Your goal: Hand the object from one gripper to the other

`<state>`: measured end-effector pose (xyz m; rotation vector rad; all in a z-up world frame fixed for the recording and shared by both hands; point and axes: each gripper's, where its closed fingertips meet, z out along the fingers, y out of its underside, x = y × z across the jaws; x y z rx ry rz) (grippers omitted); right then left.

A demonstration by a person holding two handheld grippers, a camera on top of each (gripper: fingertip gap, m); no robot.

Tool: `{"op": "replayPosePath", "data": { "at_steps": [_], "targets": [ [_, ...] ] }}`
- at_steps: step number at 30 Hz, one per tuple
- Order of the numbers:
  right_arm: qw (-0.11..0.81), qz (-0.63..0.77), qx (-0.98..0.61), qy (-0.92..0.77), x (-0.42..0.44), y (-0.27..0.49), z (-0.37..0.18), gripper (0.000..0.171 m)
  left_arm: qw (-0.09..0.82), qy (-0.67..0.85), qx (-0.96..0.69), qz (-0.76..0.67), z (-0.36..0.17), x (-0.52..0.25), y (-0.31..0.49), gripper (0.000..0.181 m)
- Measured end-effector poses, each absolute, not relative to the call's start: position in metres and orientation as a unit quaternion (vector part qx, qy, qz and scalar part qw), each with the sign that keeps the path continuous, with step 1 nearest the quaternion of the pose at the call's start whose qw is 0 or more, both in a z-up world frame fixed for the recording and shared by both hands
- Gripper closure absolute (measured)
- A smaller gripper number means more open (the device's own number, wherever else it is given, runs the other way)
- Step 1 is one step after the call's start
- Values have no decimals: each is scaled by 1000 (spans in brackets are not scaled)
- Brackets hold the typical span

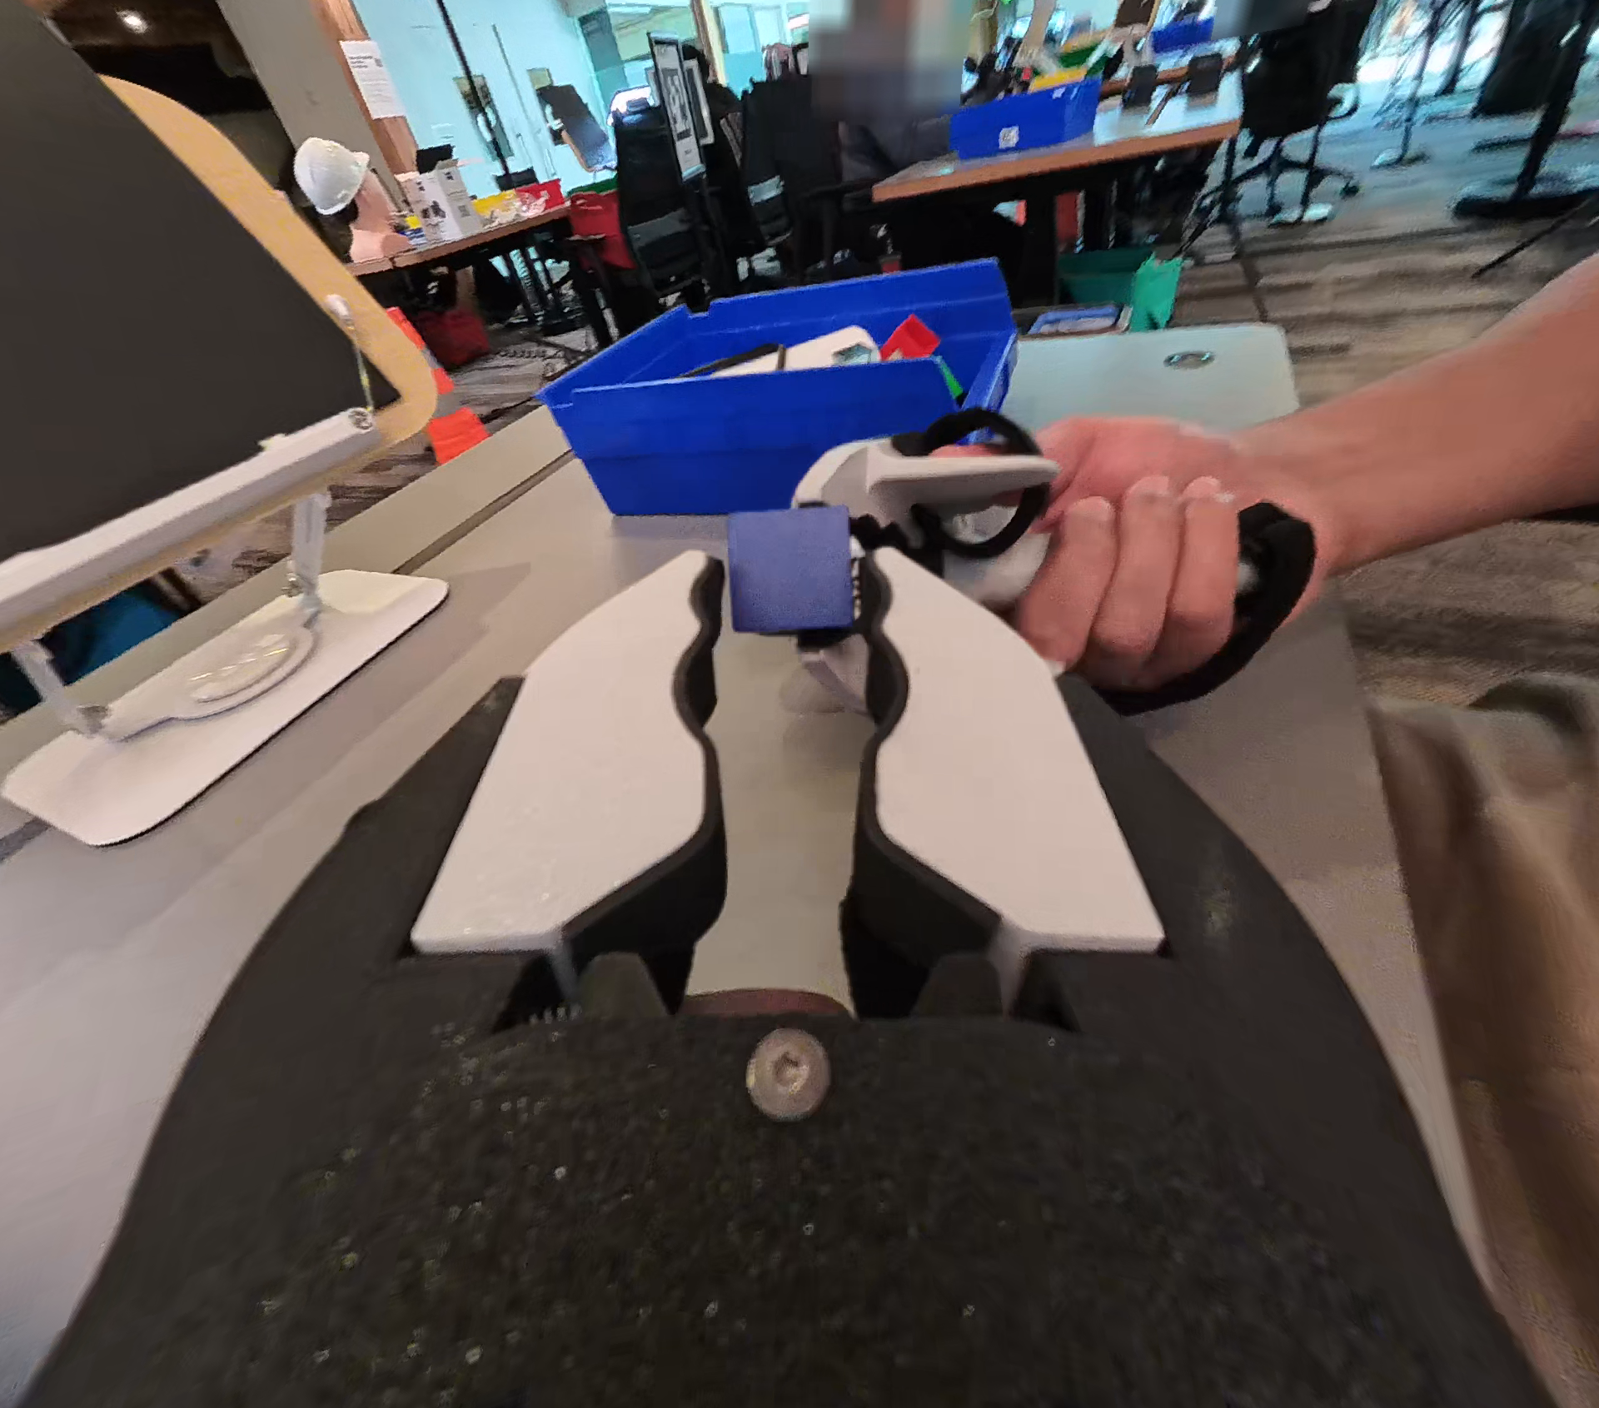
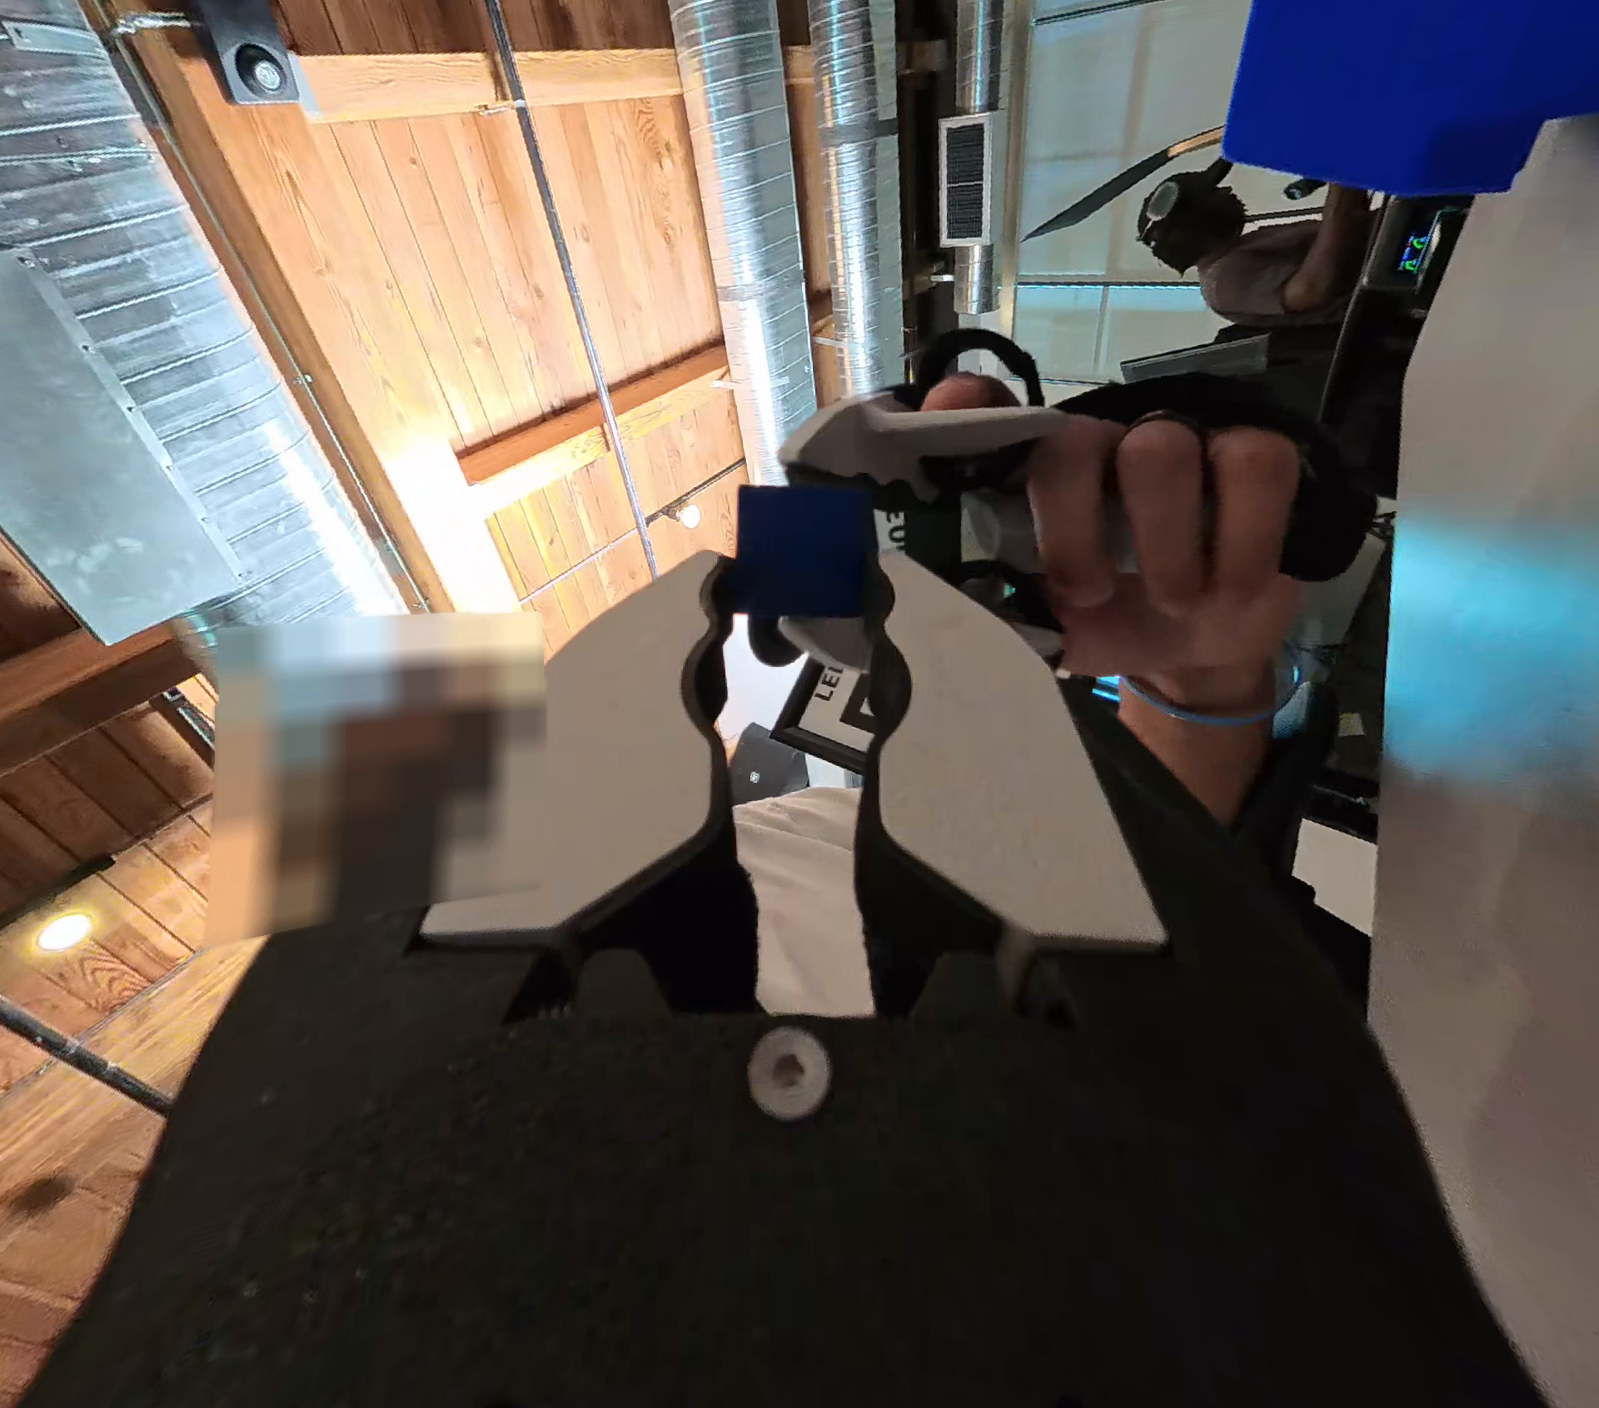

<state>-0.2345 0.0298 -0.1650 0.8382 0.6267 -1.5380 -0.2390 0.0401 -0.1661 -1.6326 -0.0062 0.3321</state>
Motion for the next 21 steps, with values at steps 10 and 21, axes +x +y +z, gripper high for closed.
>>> {"op": "replayPosePath", "data": {
  "at_steps": [10, 21],
  "targets": [
    [452, -705, 394, 379, -244, 31, -177, 125, 625, -2, -751, 213, -174, -255, 34, 154],
    [-294, -619, 187, 704, -254, 49, -181, 110, 707, -129, -695, -24, -154, -262, 22, 155]
  ]
}}
